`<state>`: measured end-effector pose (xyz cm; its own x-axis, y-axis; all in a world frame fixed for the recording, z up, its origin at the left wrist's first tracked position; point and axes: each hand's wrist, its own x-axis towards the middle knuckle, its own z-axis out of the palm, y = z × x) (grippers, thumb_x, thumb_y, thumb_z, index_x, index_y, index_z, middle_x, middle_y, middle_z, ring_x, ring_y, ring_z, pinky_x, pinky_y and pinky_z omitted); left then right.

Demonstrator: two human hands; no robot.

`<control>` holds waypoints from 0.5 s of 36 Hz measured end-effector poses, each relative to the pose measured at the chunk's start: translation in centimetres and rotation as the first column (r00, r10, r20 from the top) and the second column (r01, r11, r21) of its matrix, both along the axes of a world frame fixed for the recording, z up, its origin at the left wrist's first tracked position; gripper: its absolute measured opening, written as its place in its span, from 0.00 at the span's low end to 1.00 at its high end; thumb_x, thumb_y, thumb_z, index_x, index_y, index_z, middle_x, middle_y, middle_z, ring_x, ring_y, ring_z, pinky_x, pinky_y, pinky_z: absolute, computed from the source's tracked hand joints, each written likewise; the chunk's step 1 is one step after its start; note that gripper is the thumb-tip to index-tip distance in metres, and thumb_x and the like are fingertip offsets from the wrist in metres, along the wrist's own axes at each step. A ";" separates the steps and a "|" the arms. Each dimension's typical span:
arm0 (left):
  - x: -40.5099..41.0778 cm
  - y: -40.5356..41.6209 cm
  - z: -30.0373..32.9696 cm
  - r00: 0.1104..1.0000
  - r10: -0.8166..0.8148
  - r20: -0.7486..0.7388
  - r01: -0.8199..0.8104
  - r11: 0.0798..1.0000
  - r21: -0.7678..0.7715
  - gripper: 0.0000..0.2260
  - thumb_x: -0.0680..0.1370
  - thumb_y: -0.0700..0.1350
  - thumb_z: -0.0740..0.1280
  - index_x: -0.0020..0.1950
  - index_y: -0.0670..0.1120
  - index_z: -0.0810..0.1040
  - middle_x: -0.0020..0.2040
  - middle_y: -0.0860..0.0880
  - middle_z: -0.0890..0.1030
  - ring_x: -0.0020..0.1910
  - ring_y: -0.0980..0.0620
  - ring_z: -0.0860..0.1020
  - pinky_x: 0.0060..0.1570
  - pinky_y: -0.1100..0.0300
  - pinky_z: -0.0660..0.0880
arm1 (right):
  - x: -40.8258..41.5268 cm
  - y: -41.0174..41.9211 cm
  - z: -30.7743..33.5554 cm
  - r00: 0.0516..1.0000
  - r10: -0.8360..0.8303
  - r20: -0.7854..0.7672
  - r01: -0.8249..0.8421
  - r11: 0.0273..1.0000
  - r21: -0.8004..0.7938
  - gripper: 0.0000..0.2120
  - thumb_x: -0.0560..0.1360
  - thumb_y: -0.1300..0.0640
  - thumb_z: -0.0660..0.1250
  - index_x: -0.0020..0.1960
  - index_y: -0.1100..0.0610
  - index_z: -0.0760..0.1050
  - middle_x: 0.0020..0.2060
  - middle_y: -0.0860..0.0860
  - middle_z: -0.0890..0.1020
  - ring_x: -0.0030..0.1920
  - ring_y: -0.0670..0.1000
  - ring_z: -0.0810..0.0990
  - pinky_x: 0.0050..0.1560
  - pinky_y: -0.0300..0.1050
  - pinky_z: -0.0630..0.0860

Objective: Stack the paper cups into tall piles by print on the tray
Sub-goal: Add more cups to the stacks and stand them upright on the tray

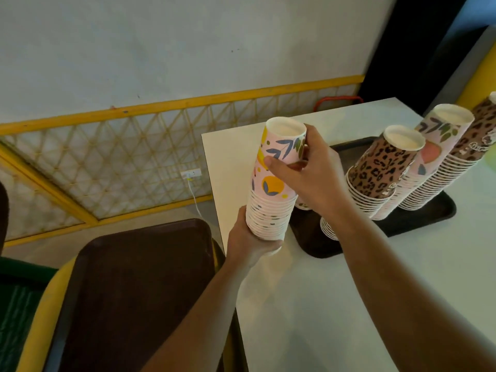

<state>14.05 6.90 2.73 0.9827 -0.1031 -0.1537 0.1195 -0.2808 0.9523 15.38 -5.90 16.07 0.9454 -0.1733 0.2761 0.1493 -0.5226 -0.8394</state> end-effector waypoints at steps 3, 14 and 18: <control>0.0 0.5 -0.1 1.000 -0.017 -0.003 0.017 1.000 0.017 0.37 0.50 0.53 0.77 0.57 0.54 0.70 0.51 0.56 0.79 0.53 0.51 0.78 0.51 0.51 0.77 | -0.5 0.3 -0.1 0.997 -0.073 0.018 0.074 0.997 -0.035 0.27 0.65 0.40 0.70 0.60 0.49 0.70 0.50 0.44 0.81 0.49 0.45 0.80 0.50 0.51 0.78; -0.1 0.5 0.2 0.997 -0.069 0.023 0.067 0.995 0.071 0.36 0.56 0.47 0.79 0.61 0.48 0.70 0.52 0.54 0.78 0.52 0.51 0.77 0.50 0.54 0.76 | -1.1 0.0 0.0 0.993 -0.106 0.060 0.103 0.993 0.049 0.22 0.69 0.52 0.73 0.59 0.54 0.71 0.44 0.42 0.79 0.39 0.27 0.75 0.37 0.23 0.70; 0.0 0.3 0.0 0.997 -0.071 0.030 0.068 0.995 0.073 0.36 0.55 0.47 0.79 0.61 0.47 0.70 0.52 0.55 0.77 0.50 0.53 0.75 0.47 0.59 0.72 | -1.0 -0.4 0.4 0.990 -0.108 0.087 0.104 0.993 0.058 0.21 0.69 0.52 0.72 0.60 0.54 0.71 0.43 0.40 0.78 0.40 0.27 0.76 0.36 0.22 0.70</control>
